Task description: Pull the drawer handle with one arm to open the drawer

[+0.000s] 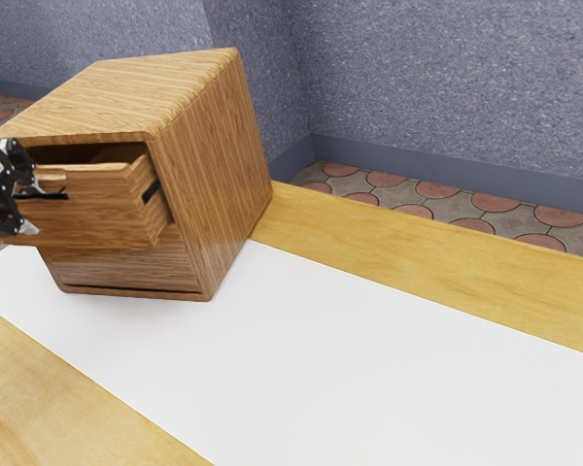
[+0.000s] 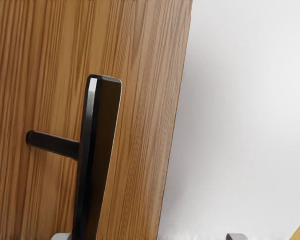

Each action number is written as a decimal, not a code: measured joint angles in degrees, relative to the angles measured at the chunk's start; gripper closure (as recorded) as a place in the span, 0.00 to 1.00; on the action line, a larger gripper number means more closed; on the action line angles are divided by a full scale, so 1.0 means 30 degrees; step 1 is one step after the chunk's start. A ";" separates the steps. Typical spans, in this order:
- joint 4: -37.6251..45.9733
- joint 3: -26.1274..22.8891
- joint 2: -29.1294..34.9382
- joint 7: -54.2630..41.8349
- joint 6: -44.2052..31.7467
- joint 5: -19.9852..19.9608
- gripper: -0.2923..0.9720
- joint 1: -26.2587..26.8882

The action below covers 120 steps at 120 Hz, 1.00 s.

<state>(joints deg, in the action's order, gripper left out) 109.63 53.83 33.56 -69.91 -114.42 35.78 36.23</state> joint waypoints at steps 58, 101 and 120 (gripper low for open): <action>0.2715 -0.3897 0.1435 0.0271 0.0071 -0.0379 0.49 -0.4086; 0.4822 -0.7171 0.2781 0.0396 0.0089 -0.1090 0.50 -0.7627; 0.5479 -0.7576 0.3584 0.0426 0.0183 -0.1314 0.50 -0.8497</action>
<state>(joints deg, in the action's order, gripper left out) 126.07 31.10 44.31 -68.63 -113.87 31.84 10.74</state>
